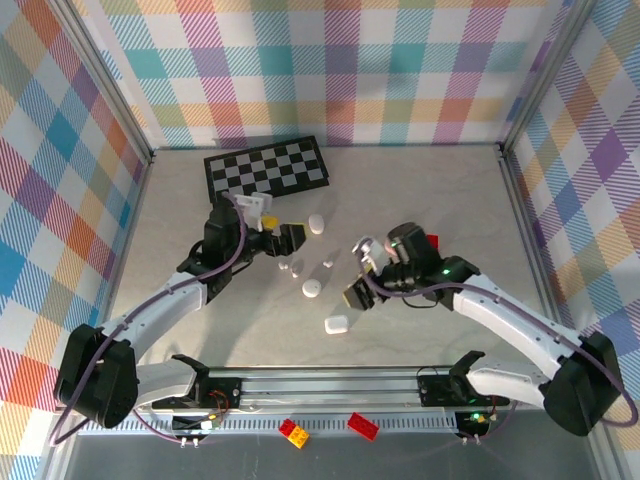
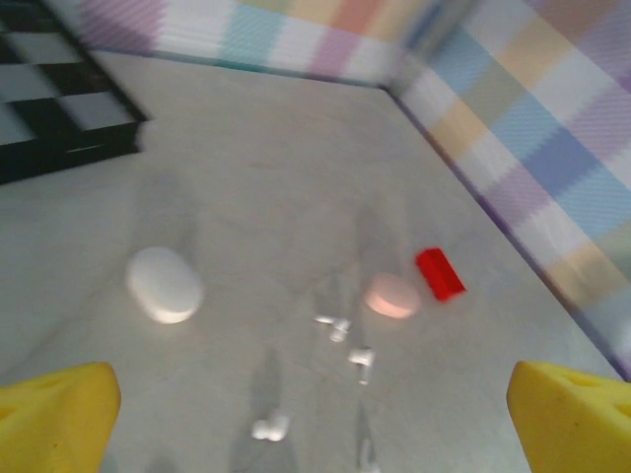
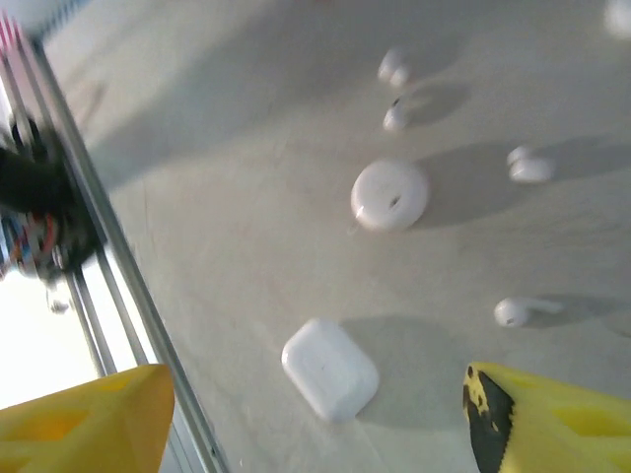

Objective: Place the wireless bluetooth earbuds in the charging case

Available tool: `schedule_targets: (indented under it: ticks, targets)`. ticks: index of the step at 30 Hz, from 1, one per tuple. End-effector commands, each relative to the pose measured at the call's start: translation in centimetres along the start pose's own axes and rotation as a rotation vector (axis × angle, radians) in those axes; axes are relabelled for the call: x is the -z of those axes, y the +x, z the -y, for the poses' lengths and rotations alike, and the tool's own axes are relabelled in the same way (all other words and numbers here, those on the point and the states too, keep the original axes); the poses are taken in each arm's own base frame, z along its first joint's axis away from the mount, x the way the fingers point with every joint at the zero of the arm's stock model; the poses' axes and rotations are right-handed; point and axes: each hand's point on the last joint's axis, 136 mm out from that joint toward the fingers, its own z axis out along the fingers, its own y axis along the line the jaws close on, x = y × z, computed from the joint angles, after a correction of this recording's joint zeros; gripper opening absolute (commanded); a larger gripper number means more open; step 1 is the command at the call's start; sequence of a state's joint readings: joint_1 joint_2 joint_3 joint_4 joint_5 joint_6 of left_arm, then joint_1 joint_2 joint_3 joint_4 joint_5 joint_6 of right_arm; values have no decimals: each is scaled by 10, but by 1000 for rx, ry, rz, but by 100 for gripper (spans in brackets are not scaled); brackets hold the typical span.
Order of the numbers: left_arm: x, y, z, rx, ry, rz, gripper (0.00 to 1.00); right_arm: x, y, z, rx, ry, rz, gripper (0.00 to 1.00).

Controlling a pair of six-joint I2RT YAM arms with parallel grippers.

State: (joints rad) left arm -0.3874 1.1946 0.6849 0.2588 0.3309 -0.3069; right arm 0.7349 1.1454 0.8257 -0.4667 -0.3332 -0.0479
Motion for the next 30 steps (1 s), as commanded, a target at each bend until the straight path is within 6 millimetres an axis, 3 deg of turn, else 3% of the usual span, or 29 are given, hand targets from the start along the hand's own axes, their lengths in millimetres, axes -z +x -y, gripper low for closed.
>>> schedule_targets:
  ticks: [1, 5, 10, 30]
  targets:
    - [19, -25, -30, 162, -87, 146, 100, -16, 21, -9, 258, 46, -175, 81]
    - [33, -26, -52, 217, -142, 171, 100, -45, 42, -14, 479, 47, -366, 83]
    - [37, -20, -57, 216, -168, 144, 100, -81, 57, -9, 602, 45, -519, 83]
    - [43, -18, -58, 180, -188, 123, 100, -140, 72, 10, 596, 61, -685, 63]
